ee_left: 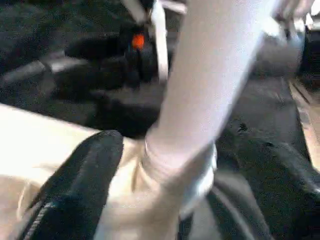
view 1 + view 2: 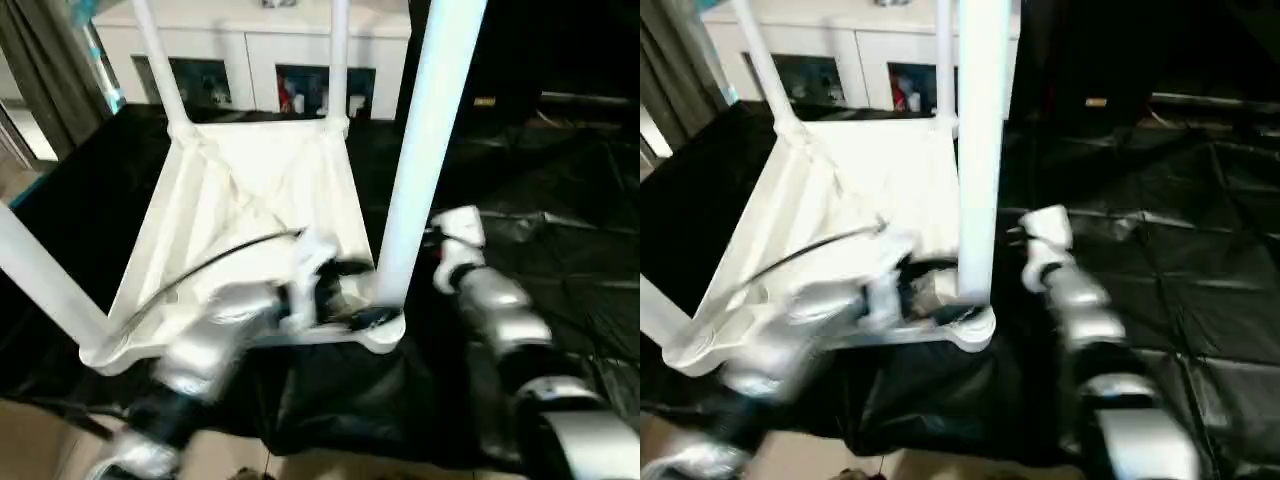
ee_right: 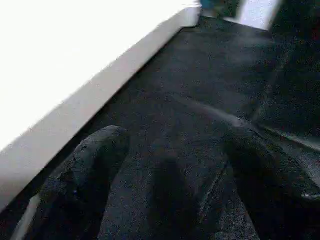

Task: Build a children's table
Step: Rotate table base

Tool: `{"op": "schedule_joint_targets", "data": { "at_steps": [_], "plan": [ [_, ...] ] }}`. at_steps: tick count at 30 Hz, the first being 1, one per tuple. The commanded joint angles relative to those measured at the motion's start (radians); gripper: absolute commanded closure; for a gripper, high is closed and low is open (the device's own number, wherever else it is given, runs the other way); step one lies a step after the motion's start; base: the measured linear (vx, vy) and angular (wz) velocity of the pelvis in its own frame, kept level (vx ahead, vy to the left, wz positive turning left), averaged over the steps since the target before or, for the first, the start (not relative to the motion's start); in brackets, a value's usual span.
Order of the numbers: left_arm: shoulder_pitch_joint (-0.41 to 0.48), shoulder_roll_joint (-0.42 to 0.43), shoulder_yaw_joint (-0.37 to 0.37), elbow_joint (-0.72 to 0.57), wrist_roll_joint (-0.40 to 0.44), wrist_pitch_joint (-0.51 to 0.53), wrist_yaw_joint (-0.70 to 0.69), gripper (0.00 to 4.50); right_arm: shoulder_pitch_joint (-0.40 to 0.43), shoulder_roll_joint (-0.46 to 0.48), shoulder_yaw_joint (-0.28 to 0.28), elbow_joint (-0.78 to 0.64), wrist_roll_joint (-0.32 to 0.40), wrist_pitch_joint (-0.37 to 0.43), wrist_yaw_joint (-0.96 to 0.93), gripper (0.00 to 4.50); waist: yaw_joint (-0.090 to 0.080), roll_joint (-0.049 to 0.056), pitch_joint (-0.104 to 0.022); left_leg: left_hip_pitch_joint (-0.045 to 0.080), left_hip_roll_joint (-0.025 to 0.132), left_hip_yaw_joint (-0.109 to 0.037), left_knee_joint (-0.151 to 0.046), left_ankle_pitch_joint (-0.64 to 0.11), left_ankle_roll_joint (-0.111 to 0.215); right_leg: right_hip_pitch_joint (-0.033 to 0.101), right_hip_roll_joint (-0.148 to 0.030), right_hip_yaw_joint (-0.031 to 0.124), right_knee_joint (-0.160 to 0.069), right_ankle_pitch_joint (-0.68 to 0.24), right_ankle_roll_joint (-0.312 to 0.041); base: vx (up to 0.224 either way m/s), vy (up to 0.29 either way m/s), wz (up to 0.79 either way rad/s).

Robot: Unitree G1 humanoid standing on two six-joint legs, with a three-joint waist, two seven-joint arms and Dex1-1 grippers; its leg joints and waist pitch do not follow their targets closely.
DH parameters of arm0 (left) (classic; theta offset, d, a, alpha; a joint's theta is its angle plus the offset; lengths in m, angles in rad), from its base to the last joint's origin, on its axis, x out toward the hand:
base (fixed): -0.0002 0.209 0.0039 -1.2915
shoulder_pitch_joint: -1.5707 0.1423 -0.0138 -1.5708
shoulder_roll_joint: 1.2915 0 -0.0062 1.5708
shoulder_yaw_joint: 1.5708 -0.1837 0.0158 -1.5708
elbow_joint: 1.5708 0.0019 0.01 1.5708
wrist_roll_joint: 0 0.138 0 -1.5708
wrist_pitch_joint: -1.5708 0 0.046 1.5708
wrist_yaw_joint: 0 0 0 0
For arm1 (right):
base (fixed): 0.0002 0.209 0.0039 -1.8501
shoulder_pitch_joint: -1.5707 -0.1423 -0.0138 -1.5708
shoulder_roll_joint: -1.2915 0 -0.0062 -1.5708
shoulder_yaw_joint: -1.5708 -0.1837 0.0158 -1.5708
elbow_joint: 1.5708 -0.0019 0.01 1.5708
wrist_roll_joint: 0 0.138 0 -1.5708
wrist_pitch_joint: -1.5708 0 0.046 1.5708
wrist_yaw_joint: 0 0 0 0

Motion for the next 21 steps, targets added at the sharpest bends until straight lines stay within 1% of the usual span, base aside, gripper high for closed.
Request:
{"op": "schedule_joint_targets", "data": {
  "at_steps": [1,2,3,4,5,6,7,8,9,10,11,12,13,14,15,16,17,18,19,21],
  "plan": [
    [-0.018,0.039,-0.035,0.014,0.047,-0.033,-0.055,0.53,0.050,-0.043,0.046,-0.097,0.003,0.023,0.139,0.86,0.008,0.000,-0.077,0.028,0.047,-0.022,-0.069,-0.262,0.043,0.043,-0.039,0.027,-0.066,-0.132,-0.281,0.000,0.000,0.00],
    [-0.023,0.050,-0.039,0.024,0.061,-0.042,-0.067,0.79,0.067,-0.060,0.055,-0.127,0.010,0.032,0.180,0.86,0.012,0.000,-0.076,0.027,0.048,-0.021,-0.070,-0.269,0.044,0.044,-0.040,0.028,-0.067,-0.139,-0.275,0.000,0.000,0.00],
    [-0.030,0.059,-0.046,0.040,0.078,-0.056,-0.074,0.79,0.080,-0.074,0.063,-0.152,0.015,0.038,0.211,0.86,0.015,0.014,-0.081,0.030,0.049,-0.023,-0.069,-0.272,0.037,0.045,-0.042,0.028,-0.064,-0.141,-0.277,0.000,0.000,0.00],
    [-0.041,0.075,-0.057,0.067,0.107,-0.080,-0.084,0.85,0.101,-0.098,0.075,-0.194,0.024,0.047,0.262,0.86,0.017,0.005,-0.081,0.030,0.049,-0.022,-0.068,-0.276,0.035,0.045,-0.042,0.029,-0.067,-0.142,-0.273,0.000,0.000,0.00],
    [-0.051,0.087,-0.068,0.092,0.127,-0.095,-0.092,0.85,0.121,-0.121,0.084,-0.235,0.033,0.057,0.300,0.86,0.019,0.010,-0.079,0.030,0.046,-0.023,-0.070,-0.285,0.038,0.045,-0.039,0.029,-0.071,-0.153,-0.267,0.000,0.000,0.00],
    [-0.058,0.095,-0.074,0.108,0.140,-0.103,-0.097,0.99,0.134,-0.137,0.090,-0.263,0.040,0.065,0.325,0.86,0.020,0.006,-0.080,0.030,0.047,-0.023,-0.069,-0.287,0.036,0.045,-0.042,0.030,-0.069,-0.156,-0.265,0.000,0.000,0.00],
    [-0.063,0.102,-0.080,0.116,0.148,-0.110,-0.104,1.13,0.151,-0.156,0.096,-0.299,0.048,0.072,0.350,0.86,0.022,0.005,-0.079,0.027,0.047,-0.025,-0.071,-0.280,0.037,0.047,-0.045,0.030,-0.070,-0.163,-0.264,0.000,0.000,0.00],
    [-0.063,0.102,-0.080,0.116,0.148,-0.110,-0.104,1.13,0.151,-0.156,0.096,-0.299,0.048,0.072,0.350,0.86,0.022,0.005,-0.081,0.027,0.048,-0.024,-0.069,-0.274,0.037,0.047,-0.047,0.031,-0.069,-0.162,-0.266,0.000,0.000,0.00],
    [-0.068,0.108,-0.084,0.126,0.157,-0.114,-0.110,1.25,0.177,-0.183,0.099,-0.357,0.062,0.092,0.388,0.86,0.021,0.009,-0.078,0.026,0.047,-0.023,-0.070,-0.275,0.040,0.046,-0.045,0.030,-0.073,-0.171,-0.269,0.000,0.000,0.00],
    [-0.073,0.108,-0.087,0.134,0.166,-0.120,-0.104,1.25,0.194,-0.198,0.101,-0.395,0.072,0.108,0.409,0.86,0.022,0.007,-0.079,0.025,0.047,-0.025,-0.069,-0.274,0.044,0.048,-0.046,0.030,-0.073,-0.176,-0.268,0.000,0.000,0.00],
    [-0.077,0.107,-0.089,0.143,0.173,-0.127,-0.099,1.31,0.204,-0.207,0.102,-0.419,0.078,0.120,0.423,0.86,0.023,0.019,-0.080,0.026,0.048,-0.026,-0.069,-0.275,0.043,0.046,-0.047,0.030,-0.071,-0.179,-0.268,0.000,0.000,0.00],
    [-0.083,0.105,-0.092,0.156,0.182,-0.135,-0.093,1.43,0.220,-0.219,0.105,-0.455,0.090,0.137,0.443,0.86,0.021,0.012,-0.080,0.026,0.047,-0.025,-0.069,-0.279,0.047,0.046,-0.046,0.030,-0.075,-0.185,-0.262,0.000,0.000,0.00],
    [-0.091,0.102,-0.092,0.175,0.193,-0.154,-0.091,1.54,0.241,-0.231,0.107,-0.496,0.102,0.157,0.466,0.86,0.021,0.011,-0.080,0.024,0.047,-0.026,-0.070,-0.276,0.052,0.047,-0.046,0.030,-0.076,-0.188,-0.259,0.000,0.000,0.00],
    [-0.100,0.096,-0.090,0.197,0.202,-0.173,-0.089,1.61,0.259,-0.243,0.108,-0.533,0.111,0.176,0.486,0.86,0.021,0.011,-0.080,0.022,0.045,-0.026,-0.069,-0.276,0.055,0.047,-0.047,0.030,-0.077,-0.196,-0.258,0.000,0.000,0.00],
    [-0.100,0.096,-0.090,0.197,0.202,-0.173,-0.089,1.66,0.259,-0.243,0.108,-0.533,0.111,0.176,0.486,0.86,0.023,0.011,-0.082,0.023,0.046,-0.027,-0.068,-0.275,0.053,0.048,-0.048,0.030,-0.077,-0.202,-0.256,0.000,0.000,0.00],
    [-0.118,0.089,-0.090,0.237,0.212,-0.195,-0.098,1.75,0.293,-0.271,0.109,-0.589,0.126,0.204,0.521,0.86,0.020,0.014,-0.081,0.021,0.046,-0.028,-0.069,-0.280,0.051,0.047,-0.048,0.029,-0.080,-0.218,-0.253,0.000,0.000,0.00],
    [-0.119,0.088,-0.090,0.240,0.213,-0.196,-0.100,1.86,0.296,-0.273,0.110,-0.593,0.128,0.207,0.524,0.86,0.022,0.012,-0.079,0.025,0.045,-0.026,-0.069,-0.289,0.053,0.045,-0.046,0.029,-0.085,-0.235,-0.245,0.000,0.000,0.00],
    [-0.124,0.087,-0.092,0.252,0.215,-0.201,-0.108,1.96,0.308,-0.284,0.111,-0.611,0.133,0.218,0.534,0.86,0.021,0.017,-0.082,0.025,0.048,-0.028,-0.069,-0.290,0.050,0.045,-0.049,0.030,-0.081,-0.237,-0.249,0.000,0.000,0.00],
    [-0.129,0.088,-0.096,0.263,0.220,-0.206,-0.118,2.01,0.322,-0.295,0.112,-0.633,0.141,0.230,0.545,0.86,0.023,0.014,-0.081,0.026,0.048,-0.028,-0.070,-0.295,0.049,0.044,-0.048,0.030,-0.084,-0.251,-0.242,0.000,0.000,0.00],
    [-0.134,0.092,-0.103,0.278,0.232,-0.215,-0.124,2.12,0.341,-0.307,0.111,-0.669,0.152,0.252,0.554,0.86,0.020,0.015,-0.083,0.024,0.048,-0.030,-0.071,-0.292,0.048,0.045,-0.050,0.029,-0.082,-0.249,-0.243,0.000,0.000,0.00]
  ]
}}
